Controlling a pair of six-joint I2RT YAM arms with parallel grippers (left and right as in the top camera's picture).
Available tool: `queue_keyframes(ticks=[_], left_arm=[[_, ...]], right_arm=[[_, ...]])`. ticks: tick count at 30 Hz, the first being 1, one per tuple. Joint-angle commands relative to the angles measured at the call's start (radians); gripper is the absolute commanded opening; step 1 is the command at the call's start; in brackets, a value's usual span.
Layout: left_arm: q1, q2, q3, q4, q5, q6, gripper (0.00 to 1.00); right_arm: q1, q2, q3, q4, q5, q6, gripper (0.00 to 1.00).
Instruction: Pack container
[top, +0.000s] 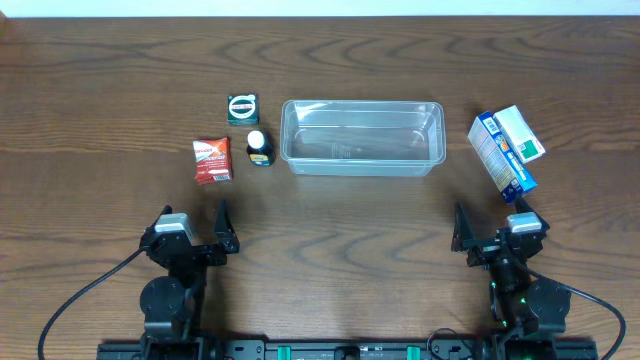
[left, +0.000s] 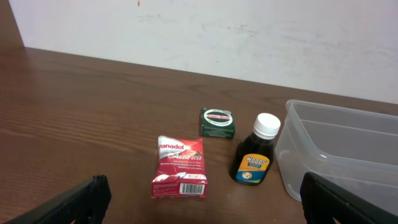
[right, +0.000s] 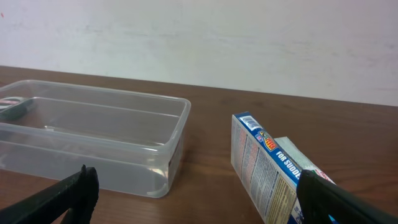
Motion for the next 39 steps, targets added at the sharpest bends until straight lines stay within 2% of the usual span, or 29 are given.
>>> queue_keyframes(ticks=[1,37,39], left_arm=[[0.004,-0.006,-0.032,-0.011,0.014,0.013,0.98],[0.004,-0.006,-0.032,-0.011,0.014,0.013,0.98],[0.004,-0.006,-0.032,-0.011,0.014,0.013,0.98]], right_arm=[[0.022,-0.006,-0.003,-0.004,0.010,-0.012,0.99],[0.022,-0.006,-0.003,-0.003,0.005,-0.011,0.99],[0.022,-0.006,-0.003,0.005,-0.032,0.042,0.99]])
